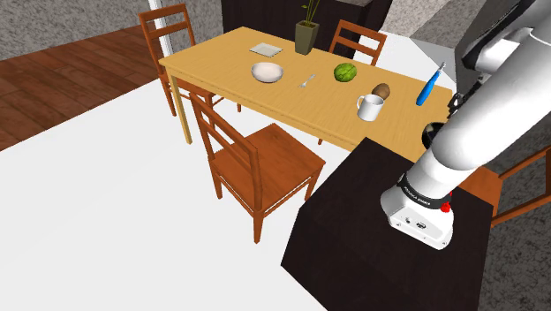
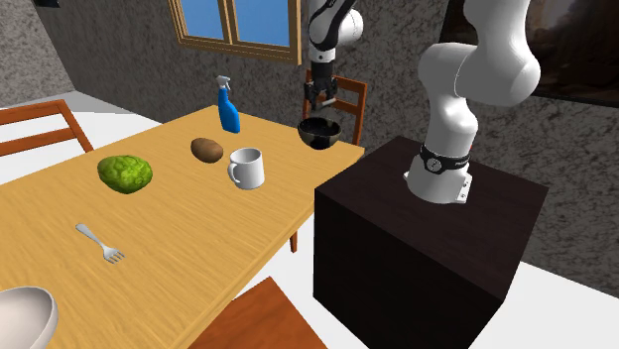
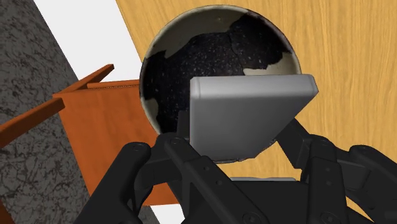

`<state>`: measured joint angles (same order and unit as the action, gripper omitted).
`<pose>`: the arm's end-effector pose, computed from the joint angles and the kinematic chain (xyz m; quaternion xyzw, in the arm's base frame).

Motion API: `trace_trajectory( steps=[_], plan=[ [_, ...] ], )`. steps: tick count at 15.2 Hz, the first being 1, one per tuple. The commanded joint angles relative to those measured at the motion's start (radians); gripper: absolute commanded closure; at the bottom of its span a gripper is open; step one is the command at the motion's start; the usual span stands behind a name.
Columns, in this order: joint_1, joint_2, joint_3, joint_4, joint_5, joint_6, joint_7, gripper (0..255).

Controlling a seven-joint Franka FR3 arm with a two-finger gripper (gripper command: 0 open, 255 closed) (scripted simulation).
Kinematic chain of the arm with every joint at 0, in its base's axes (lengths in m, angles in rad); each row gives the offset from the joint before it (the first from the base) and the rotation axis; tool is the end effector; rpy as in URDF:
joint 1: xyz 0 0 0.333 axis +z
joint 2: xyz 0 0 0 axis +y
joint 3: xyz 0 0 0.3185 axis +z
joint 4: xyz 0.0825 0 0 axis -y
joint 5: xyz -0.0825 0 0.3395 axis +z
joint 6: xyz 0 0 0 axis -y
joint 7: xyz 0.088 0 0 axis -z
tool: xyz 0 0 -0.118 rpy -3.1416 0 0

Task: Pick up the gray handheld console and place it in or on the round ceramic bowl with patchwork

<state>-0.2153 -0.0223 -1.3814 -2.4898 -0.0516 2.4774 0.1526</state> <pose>-0.0112 -0.4405 0.3144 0.6568 -0.7540 -0.0061 0.0011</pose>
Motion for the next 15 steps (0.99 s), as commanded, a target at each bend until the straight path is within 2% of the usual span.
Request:
trace_trajectory(
  steps=[1, 4, 11, 15],
  plan=[
    [0.010, 0.129, 0.004, -0.002, 0.220, 0.026, -0.158, 255],
    [-0.124, 0.202, 0.151, -0.003, 0.343, 0.054, -0.245, 255],
    [-0.313, 0.334, 0.374, 0.007, 0.562, 0.115, -0.399, 255],
    [-0.313, 0.334, 0.375, 0.007, 0.562, 0.115, -0.399, 255]
  ],
)
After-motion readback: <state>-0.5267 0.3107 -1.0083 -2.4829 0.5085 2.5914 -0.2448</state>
